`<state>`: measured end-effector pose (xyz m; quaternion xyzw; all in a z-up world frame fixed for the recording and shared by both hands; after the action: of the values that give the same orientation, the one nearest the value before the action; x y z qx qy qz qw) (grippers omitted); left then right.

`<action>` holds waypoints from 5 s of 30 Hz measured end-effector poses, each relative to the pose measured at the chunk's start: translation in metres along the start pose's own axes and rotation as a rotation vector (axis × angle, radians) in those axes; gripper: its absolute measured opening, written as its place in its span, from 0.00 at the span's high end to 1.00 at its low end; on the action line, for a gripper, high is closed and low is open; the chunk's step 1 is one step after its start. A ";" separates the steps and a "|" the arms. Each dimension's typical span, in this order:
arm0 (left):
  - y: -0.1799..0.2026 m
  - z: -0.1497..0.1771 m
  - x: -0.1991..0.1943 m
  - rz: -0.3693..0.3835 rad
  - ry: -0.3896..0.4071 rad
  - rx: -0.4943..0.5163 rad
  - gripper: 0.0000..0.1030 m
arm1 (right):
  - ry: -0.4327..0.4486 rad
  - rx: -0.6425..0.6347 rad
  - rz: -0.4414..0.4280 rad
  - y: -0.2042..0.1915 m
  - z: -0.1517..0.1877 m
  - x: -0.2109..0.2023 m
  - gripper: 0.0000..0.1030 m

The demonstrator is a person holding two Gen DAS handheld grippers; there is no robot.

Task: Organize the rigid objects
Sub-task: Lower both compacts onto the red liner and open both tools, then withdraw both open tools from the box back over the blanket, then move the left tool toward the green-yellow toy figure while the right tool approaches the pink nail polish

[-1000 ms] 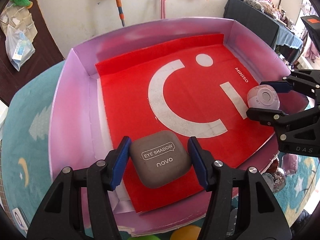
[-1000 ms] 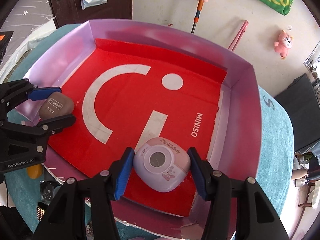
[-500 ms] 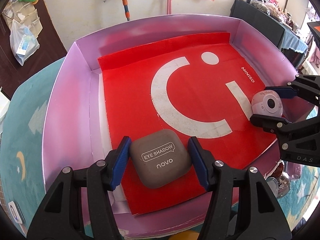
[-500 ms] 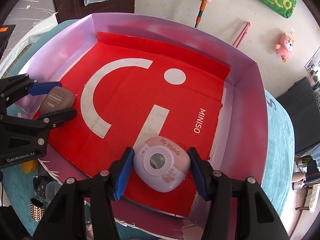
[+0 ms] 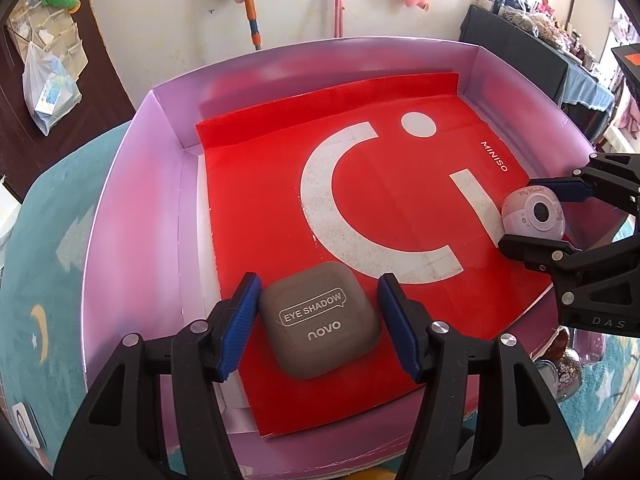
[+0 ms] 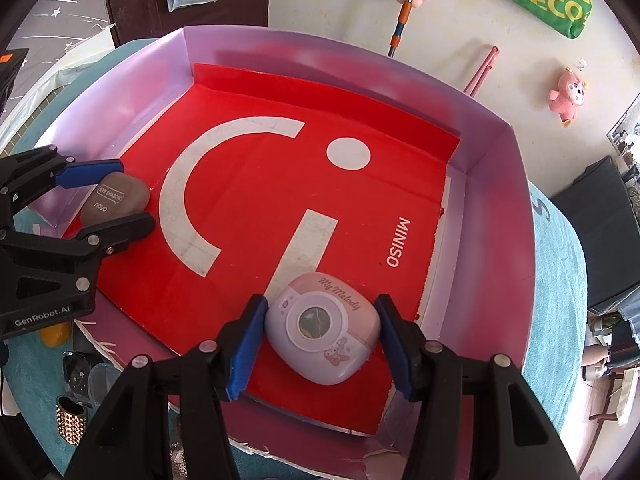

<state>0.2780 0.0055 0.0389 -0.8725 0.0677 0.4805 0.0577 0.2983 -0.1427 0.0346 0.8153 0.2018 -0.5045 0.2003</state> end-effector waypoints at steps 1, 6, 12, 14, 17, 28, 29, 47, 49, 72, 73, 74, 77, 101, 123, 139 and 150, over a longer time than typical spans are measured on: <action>0.001 0.000 -0.001 -0.003 0.004 0.002 0.40 | 0.000 0.001 0.000 0.000 0.000 0.000 0.44; 0.004 -0.001 -0.008 -0.014 0.032 0.018 0.38 | 0.001 0.007 -0.007 0.001 -0.002 0.000 0.43; 0.004 -0.005 -0.018 0.000 0.059 0.006 0.28 | 0.002 0.018 -0.015 0.002 -0.002 0.001 0.39; 0.004 -0.007 -0.023 0.001 0.082 0.005 0.27 | 0.001 0.021 -0.015 0.003 -0.003 0.001 0.38; 0.007 -0.008 -0.033 0.010 0.103 0.006 0.27 | 0.006 0.031 -0.021 0.003 -0.003 -0.001 0.37; 0.009 -0.008 -0.070 0.042 0.195 -0.018 0.25 | 0.074 0.057 -0.007 0.006 -0.009 -0.026 0.21; 0.009 -0.007 -0.073 0.042 0.204 -0.020 0.25 | 0.081 0.066 -0.007 0.007 -0.009 -0.030 0.21; 0.011 0.030 -0.178 0.055 0.472 -0.078 0.11 | 0.455 0.187 -0.003 -0.006 0.037 -0.179 0.00; 0.012 0.040 -0.191 0.053 0.510 -0.086 0.05 | 0.490 0.202 0.003 -0.010 0.047 -0.190 0.00; 0.044 0.173 -0.204 0.020 0.608 -0.148 0.04 | 0.655 0.324 0.141 -0.076 0.203 -0.194 0.00; 0.045 0.176 -0.199 0.022 0.601 -0.150 0.04 | 0.656 0.332 0.134 -0.076 0.207 -0.191 0.00; 0.045 0.179 -0.196 0.021 0.597 -0.153 0.04 | 0.653 0.345 0.121 -0.076 0.211 -0.186 0.00; 0.048 0.187 -0.186 0.007 0.586 -0.156 0.04 | 0.645 0.386 0.111 -0.073 0.223 -0.172 0.00; 0.055 0.216 -0.115 -0.049 0.513 -0.180 0.04 | 0.606 0.445 0.207 -0.068 0.246 -0.097 0.00; 0.050 0.210 -0.114 -0.035 0.501 -0.193 0.04 | 0.583 0.439 0.199 -0.067 0.240 -0.088 0.00; 0.049 0.176 -0.107 0.031 0.347 -0.154 0.04 | 0.532 0.351 0.032 -0.061 0.204 -0.107 0.00; 0.041 0.153 -0.111 0.018 0.320 -0.134 0.04 | 0.412 0.430 0.024 -0.012 0.179 -0.089 0.00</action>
<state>0.0846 -0.0023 0.0500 -0.9391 0.0516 0.3394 -0.0164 0.1226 -0.2391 0.0394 0.9265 0.1170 -0.3572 -0.0164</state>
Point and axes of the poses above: each gripper's, at about its wrist camera, not at the fingertips, and x roughly the way its jaws point, y to its right, z to its underside, the point moved 1 cm from there along x, roughly the way its jaws point, and after that the axes turned 1 degree about y, right-handed, at the moved point
